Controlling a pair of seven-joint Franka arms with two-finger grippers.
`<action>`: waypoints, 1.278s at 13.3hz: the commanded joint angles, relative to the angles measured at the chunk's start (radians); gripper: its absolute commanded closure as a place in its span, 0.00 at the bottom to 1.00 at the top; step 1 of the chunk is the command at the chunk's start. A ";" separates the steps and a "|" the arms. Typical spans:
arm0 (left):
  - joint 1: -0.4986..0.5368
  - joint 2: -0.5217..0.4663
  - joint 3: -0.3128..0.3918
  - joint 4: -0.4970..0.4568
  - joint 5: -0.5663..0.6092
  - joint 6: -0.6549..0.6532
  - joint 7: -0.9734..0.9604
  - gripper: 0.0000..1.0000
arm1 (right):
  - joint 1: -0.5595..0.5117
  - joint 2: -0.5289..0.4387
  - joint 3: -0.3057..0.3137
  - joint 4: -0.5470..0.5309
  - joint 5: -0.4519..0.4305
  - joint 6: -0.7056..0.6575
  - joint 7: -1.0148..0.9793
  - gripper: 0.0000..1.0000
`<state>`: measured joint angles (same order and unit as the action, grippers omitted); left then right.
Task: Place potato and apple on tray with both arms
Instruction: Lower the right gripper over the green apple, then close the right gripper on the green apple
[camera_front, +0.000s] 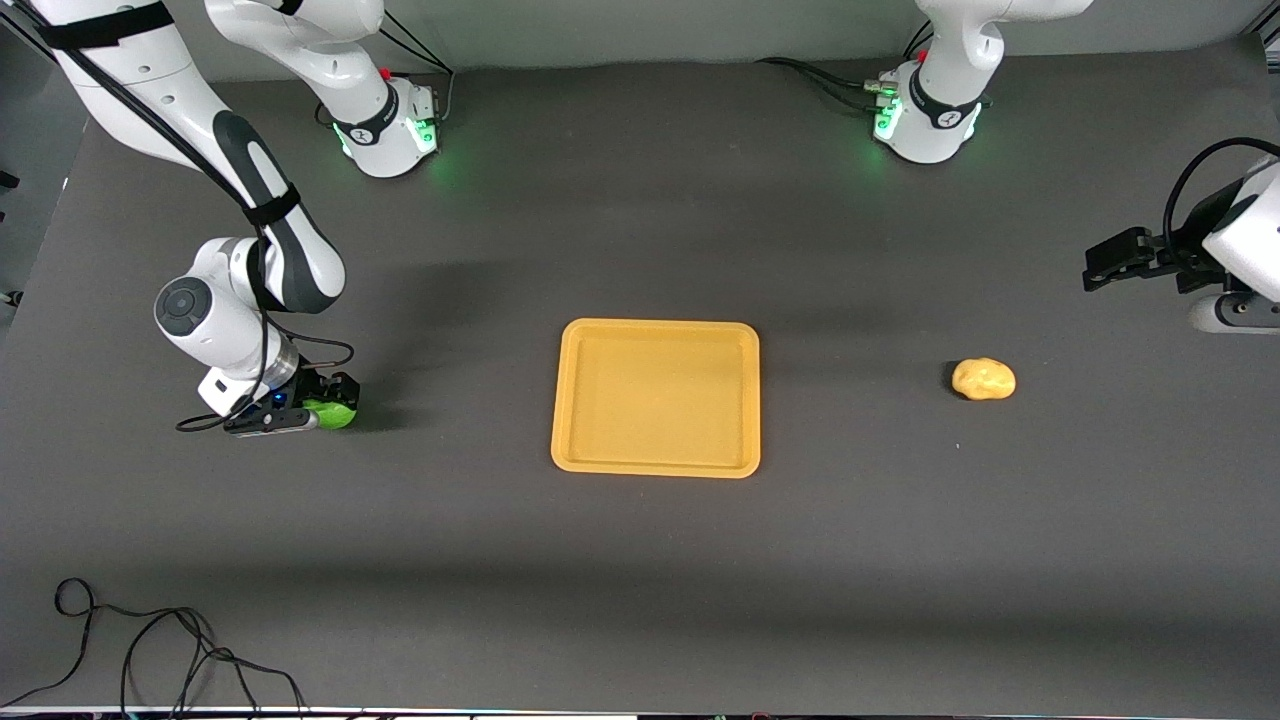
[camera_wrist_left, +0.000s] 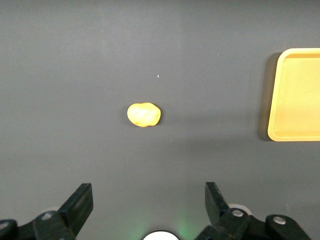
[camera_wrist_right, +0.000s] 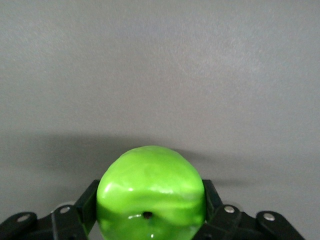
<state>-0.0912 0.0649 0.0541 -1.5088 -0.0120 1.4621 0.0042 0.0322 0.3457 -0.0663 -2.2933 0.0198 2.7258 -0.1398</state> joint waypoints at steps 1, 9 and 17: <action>-0.016 0.007 0.012 0.016 0.004 -0.005 0.002 0.00 | 0.005 -0.077 0.019 0.047 -0.011 -0.125 -0.001 0.57; -0.016 0.009 0.013 0.016 0.003 -0.005 0.002 0.00 | 0.005 -0.126 0.020 0.175 -0.011 -0.390 -0.006 0.57; -0.015 0.007 0.013 0.016 0.001 -0.005 0.002 0.00 | 0.006 -0.171 0.046 0.187 -0.012 -0.437 0.015 0.57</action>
<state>-0.0912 0.0675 0.0542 -1.5088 -0.0124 1.4621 0.0042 0.0358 0.2113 -0.0391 -2.1153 0.0198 2.3305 -0.1397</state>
